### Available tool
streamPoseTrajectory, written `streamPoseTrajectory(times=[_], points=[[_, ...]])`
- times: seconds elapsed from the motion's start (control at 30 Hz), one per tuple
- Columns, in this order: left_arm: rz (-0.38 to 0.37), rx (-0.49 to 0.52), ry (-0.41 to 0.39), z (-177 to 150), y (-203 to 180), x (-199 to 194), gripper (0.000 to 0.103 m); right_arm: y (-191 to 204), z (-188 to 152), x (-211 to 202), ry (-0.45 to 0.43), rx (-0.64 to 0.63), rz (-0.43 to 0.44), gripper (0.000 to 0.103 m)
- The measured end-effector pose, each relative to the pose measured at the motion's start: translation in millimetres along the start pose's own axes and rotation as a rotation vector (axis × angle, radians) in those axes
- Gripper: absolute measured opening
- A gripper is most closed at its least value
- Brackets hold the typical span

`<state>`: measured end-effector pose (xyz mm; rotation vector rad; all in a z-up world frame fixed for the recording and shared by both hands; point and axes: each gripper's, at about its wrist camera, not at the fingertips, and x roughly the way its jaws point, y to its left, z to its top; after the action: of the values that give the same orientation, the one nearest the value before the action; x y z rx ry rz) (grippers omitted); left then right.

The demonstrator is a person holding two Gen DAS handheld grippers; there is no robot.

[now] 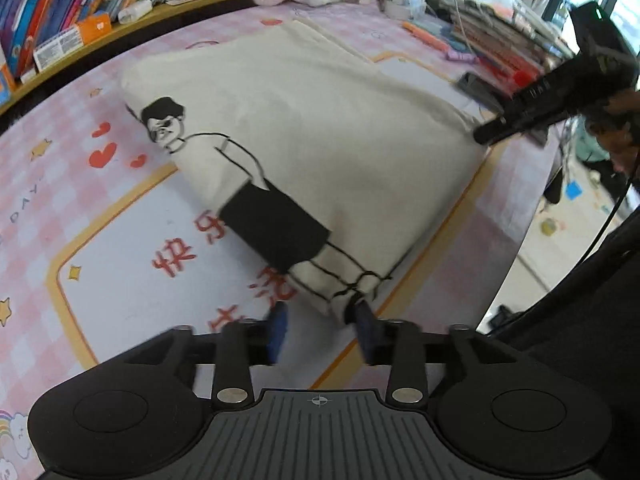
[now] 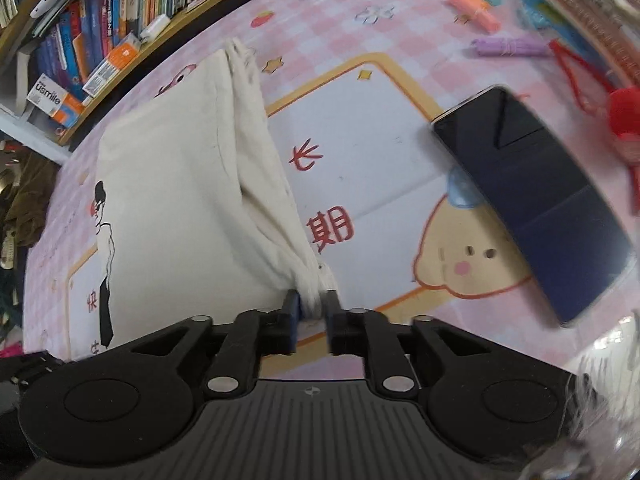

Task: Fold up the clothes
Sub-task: 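Lower the shirt onto the tablecloth and open the right tool, then grasp the shirt edge by the printed figure with the left tool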

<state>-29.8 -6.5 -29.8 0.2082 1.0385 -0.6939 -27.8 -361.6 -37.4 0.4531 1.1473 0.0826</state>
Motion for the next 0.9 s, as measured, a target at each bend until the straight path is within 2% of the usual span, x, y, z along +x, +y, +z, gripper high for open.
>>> streamPoseTrajectory(times=[0.03,0.17,0.27,0.37,0.5,0.9], points=[[-0.026,-0.022,-0.012,2,8,-6,0.050,3,-1,-7,-0.023,-0.010,-0.028,0.026],[-0.072,-0.172,-0.155,18,45,-27,0.065,19,-6,-29,-0.115,-0.064,-0.098,0.027],[-0.089,-0.305,-0.241,33,75,-25,0.065,42,-2,-27,-0.175,-0.152,-0.109,0.029],[-0.074,-0.402,-0.286,47,102,-11,0.065,64,3,-3,-0.165,-0.252,-0.175,0.030],[-0.038,-0.508,-0.291,61,133,11,0.065,63,0,28,-0.093,-0.297,-0.275,0.029],[-0.027,-0.596,-0.317,89,172,34,0.065,44,0,35,-0.049,-0.220,-0.211,0.028]])
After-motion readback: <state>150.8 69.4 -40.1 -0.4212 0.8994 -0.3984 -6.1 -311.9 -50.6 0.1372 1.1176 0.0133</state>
